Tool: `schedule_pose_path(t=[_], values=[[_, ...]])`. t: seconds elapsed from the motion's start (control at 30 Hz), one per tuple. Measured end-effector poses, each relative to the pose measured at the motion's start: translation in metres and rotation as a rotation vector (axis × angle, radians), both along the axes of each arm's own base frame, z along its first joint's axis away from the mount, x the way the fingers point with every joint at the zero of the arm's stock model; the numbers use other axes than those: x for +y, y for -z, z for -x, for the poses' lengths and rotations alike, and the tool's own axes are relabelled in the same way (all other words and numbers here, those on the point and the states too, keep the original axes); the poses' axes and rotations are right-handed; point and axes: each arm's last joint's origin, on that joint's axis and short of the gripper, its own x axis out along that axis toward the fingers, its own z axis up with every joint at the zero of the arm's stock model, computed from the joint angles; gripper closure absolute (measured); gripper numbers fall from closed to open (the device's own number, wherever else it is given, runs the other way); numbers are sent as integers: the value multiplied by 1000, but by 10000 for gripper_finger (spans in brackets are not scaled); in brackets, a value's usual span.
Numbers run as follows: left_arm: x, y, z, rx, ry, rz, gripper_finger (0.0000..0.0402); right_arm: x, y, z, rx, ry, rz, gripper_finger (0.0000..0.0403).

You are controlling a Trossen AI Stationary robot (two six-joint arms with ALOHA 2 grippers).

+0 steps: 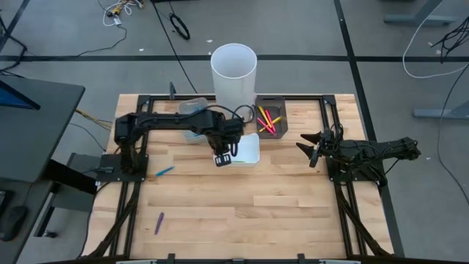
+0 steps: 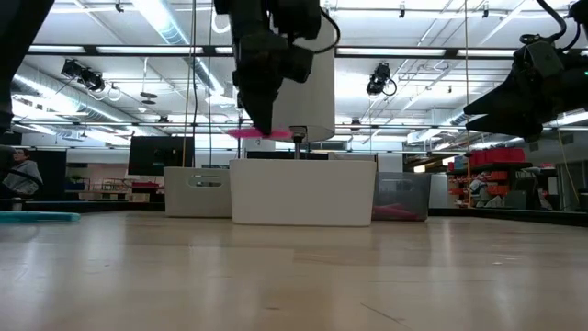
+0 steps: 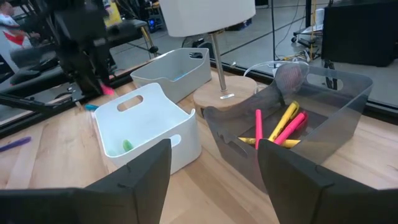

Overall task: Pick & Place Markers
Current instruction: Put the pink pen into the white bin, then put the blue pen into the white bin

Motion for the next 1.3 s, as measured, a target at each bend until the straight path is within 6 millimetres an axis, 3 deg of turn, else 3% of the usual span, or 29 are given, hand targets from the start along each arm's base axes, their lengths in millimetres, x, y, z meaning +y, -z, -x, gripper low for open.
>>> schedule_pose_path(t=[0.27, 0.53, 0.9, 1.13, 1.3], values=[[-8, 35, -17, 73, 73, -35, 366, 0, -1, 0, -7, 0, -1, 160], [-6, 50, -29, 50, 79, -90, 361, 0, -1, 0, -7, 1, -1, 160], [-7, 51, -27, 65, 81, -74, 266, 0, -1, 0, -15, 0, -3, 160], [-7, 50, -26, 70, 73, -71, 239, 0, -1, 0, -16, 0, -3, 160], [-8, 36, -20, 51, 57, -73, 238, 0, -1, 0, -16, 0, -3, 160]])
